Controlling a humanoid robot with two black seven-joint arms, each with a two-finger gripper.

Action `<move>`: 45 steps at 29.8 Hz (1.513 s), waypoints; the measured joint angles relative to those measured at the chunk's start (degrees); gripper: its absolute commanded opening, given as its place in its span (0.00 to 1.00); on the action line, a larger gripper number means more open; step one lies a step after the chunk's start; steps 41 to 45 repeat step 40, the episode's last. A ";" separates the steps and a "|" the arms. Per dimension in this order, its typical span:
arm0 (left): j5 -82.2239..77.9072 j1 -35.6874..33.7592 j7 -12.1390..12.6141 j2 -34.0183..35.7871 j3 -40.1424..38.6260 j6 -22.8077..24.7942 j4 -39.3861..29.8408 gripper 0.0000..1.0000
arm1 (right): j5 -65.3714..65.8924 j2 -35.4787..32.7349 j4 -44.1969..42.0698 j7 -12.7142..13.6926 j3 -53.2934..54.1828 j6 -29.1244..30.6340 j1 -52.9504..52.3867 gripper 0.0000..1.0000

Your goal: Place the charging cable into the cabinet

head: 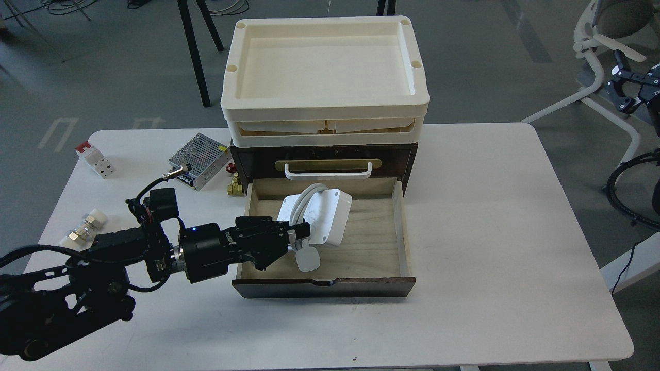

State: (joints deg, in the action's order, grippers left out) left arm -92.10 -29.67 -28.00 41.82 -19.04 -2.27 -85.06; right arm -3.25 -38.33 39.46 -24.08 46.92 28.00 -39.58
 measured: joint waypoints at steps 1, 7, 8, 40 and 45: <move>0.30 -0.08 0.00 -1.13 0.10 0.00 2.12 0.01 | 0.00 0.00 0.00 0.00 -0.03 0.00 0.08 1.00; 0.45 0.19 0.00 -6.92 0.46 0.42 11.34 0.60 | 0.00 0.01 0.08 0.00 -0.04 0.00 0.14 1.00; 0.44 0.23 0.00 -7.16 0.47 0.61 11.68 0.82 | 0.00 0.01 0.08 0.00 -0.02 0.00 0.14 1.00; 84.47 -6.78 -0.01 1.59 -30.61 30.29 29.45 0.99 | 0.35 12.92 2.91 0.18 0.30 0.00 -8.29 1.00; 84.47 -6.78 -0.01 1.59 -30.61 30.29 29.45 0.99 | 0.35 12.92 2.91 0.18 0.30 0.00 -8.29 1.00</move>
